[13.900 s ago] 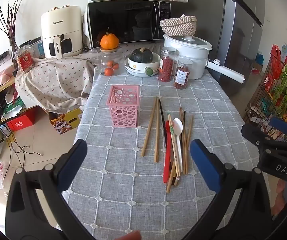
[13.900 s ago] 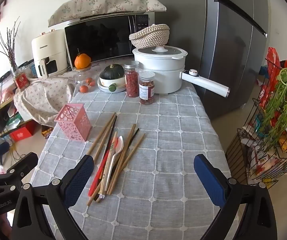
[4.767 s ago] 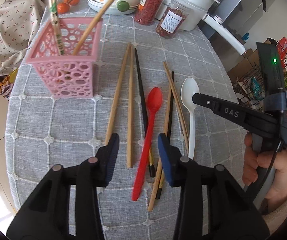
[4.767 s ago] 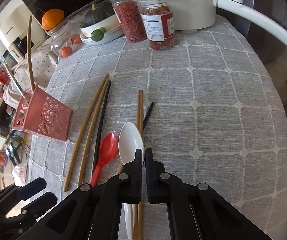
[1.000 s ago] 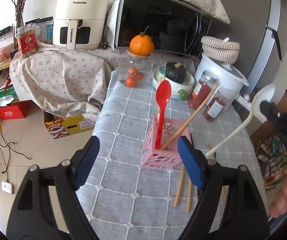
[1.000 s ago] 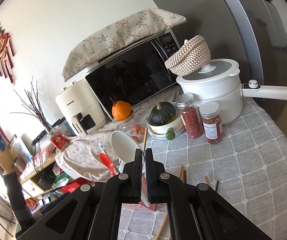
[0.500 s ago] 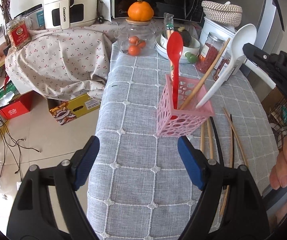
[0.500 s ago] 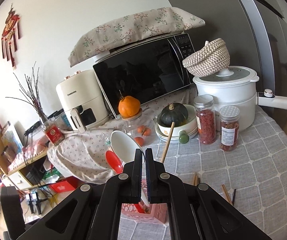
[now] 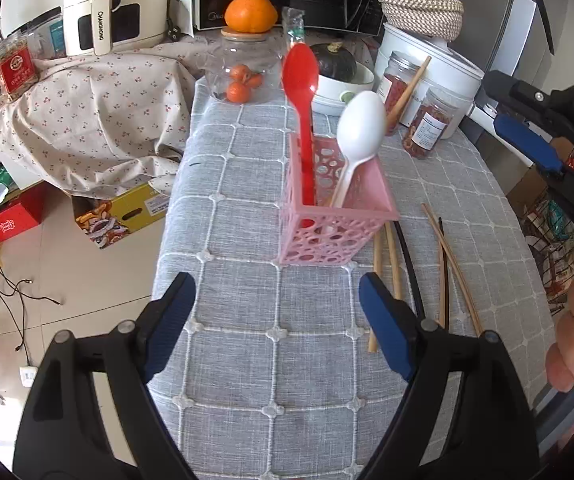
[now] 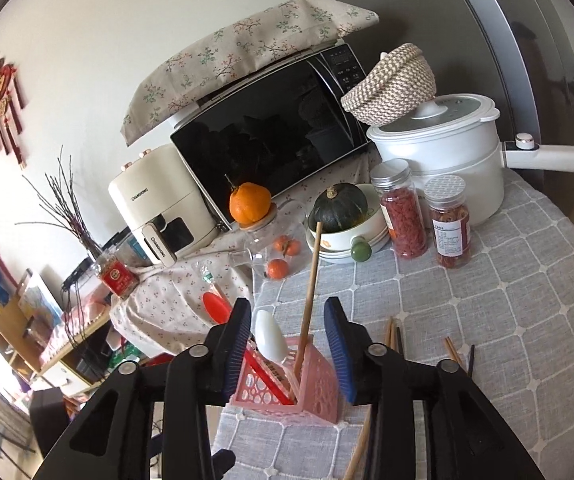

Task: Organize utensils
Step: 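Lower the right tool and grasp a pair of wooden chopsticks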

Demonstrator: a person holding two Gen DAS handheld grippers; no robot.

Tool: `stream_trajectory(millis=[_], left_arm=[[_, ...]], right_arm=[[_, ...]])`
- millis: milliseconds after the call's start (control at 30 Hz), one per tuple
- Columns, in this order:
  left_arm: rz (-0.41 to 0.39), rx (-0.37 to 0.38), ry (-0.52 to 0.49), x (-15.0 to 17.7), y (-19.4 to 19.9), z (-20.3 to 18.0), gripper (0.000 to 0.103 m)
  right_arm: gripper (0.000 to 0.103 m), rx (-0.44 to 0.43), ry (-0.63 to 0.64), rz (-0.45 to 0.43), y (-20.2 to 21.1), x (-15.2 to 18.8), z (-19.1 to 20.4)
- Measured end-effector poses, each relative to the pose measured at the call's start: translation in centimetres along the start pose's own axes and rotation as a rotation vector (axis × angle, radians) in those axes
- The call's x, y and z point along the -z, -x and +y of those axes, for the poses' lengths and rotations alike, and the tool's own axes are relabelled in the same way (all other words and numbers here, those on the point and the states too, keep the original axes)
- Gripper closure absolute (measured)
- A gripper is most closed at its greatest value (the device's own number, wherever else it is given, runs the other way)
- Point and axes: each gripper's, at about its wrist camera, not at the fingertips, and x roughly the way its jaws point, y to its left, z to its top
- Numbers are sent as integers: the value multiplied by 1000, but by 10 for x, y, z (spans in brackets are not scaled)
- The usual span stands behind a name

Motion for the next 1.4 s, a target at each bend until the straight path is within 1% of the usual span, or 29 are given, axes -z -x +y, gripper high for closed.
stream_trajectory(millis=[67,133,267,367,500,600,733,867,1000,1100,1233,1300,1400], left_arm=[[17,6,-5,2,-5,-4,19],[34,6,-8,5,-9,-8,19],[63,17,-12,8,-17,-14,19],[84,25,-1,10,-22,-18,19],[106,39,21,11,-30,-21,19],[117,40,33,12,-34,-25,19],[140,35,59,12,-43,-26,19],[165,45,101,12,-51,-25,19],[167,31,100,12,-56,-26,19],[171,28,100,12,-58,-26,19],[172,25,89,12,-60,-24,19],[177,21,85,12,-62,-23,19],[180,23,83,12,-62,-22,19]], right_arm=[[58,1,-32,15,6,-3,-10],[55,26,-40,35,11,-4,-21],[48,90,14,88,19,-4,-41],[45,143,60,126,25,-2,-58],[39,193,50,184,29,0,-86],[37,243,41,245,26,2,-107],[37,301,18,334,17,9,-133],[37,359,8,400,2,18,-150],[37,364,5,463,-16,24,-155],[37,345,32,522,-32,30,-152],[37,339,50,566,-48,37,-147],[39,342,53,571,-54,39,-146],[50,353,75,571,-63,39,-143]])
